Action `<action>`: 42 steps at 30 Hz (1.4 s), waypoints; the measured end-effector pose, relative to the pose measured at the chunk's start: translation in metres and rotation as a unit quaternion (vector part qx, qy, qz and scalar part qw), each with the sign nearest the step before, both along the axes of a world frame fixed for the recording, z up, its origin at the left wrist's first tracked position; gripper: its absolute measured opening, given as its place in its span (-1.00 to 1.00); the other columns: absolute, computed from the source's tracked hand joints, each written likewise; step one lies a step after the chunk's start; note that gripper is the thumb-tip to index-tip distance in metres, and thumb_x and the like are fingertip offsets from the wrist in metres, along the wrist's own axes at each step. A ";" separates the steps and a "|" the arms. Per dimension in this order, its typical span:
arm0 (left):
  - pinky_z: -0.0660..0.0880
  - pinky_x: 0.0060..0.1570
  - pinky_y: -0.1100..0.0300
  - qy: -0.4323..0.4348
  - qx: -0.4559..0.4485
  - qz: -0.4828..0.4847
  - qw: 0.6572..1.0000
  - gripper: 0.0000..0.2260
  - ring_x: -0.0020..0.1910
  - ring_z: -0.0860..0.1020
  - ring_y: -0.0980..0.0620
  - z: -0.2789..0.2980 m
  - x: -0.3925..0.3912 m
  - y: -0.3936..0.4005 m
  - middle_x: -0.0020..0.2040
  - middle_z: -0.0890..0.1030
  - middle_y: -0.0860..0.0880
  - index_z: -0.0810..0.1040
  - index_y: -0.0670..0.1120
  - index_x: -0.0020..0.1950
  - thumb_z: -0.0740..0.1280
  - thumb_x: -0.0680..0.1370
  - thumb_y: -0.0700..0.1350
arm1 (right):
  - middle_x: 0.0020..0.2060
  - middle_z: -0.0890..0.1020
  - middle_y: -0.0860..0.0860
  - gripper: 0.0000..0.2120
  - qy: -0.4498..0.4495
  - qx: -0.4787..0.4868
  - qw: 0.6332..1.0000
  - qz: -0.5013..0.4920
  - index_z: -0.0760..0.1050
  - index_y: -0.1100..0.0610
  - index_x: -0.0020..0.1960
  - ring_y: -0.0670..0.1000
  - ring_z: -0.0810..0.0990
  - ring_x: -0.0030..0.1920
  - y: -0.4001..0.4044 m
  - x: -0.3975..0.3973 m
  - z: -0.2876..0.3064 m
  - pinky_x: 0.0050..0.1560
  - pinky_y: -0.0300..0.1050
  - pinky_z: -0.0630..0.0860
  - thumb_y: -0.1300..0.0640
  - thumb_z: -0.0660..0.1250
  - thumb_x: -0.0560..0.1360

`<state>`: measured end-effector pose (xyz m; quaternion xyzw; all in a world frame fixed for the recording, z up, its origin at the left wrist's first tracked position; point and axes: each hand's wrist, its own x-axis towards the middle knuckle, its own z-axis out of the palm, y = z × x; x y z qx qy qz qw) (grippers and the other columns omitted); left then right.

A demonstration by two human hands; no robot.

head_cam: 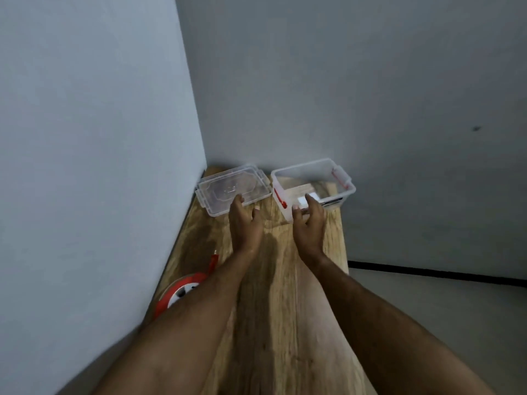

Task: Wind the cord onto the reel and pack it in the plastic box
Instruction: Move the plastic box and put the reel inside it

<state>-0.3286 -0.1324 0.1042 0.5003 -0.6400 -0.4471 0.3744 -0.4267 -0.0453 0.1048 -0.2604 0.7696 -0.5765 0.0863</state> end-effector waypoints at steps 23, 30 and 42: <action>0.58 0.23 -0.14 0.021 0.132 0.053 0.990 -0.59 0.27 0.57 -0.16 -0.042 -0.132 -0.054 0.35 0.54 -0.15 0.41 -0.15 0.44 0.32 0.64 -0.03 | 0.34 0.51 0.25 -0.54 0.015 0.084 0.994 -0.071 0.40 0.31 0.45 0.23 0.42 0.39 -0.036 -0.199 -0.033 0.40 0.05 0.39 0.16 0.30 0.60; 0.58 0.20 -0.04 0.034 0.172 0.027 0.984 -0.66 0.19 0.58 -0.12 -0.045 -0.144 -0.060 0.26 0.57 -0.12 0.43 -0.12 0.41 0.29 0.65 -0.10 | 0.31 0.56 0.21 -0.59 -0.005 0.083 0.992 -0.093 0.43 0.30 0.43 0.17 0.50 0.34 -0.047 -0.207 -0.047 0.26 -0.15 0.39 0.30 0.27 0.59; 0.61 0.16 -0.12 0.043 0.180 -0.011 0.983 -0.89 0.10 0.61 -0.16 -0.019 -0.125 -0.046 0.15 0.61 -0.15 0.44 -0.01 0.16 0.22 0.65 -0.14 | 0.16 0.64 0.13 -0.69 -0.034 0.038 0.989 -0.142 0.53 0.22 0.31 0.15 0.61 0.19 -0.014 -0.171 -0.026 0.22 0.10 0.58 0.18 0.33 0.58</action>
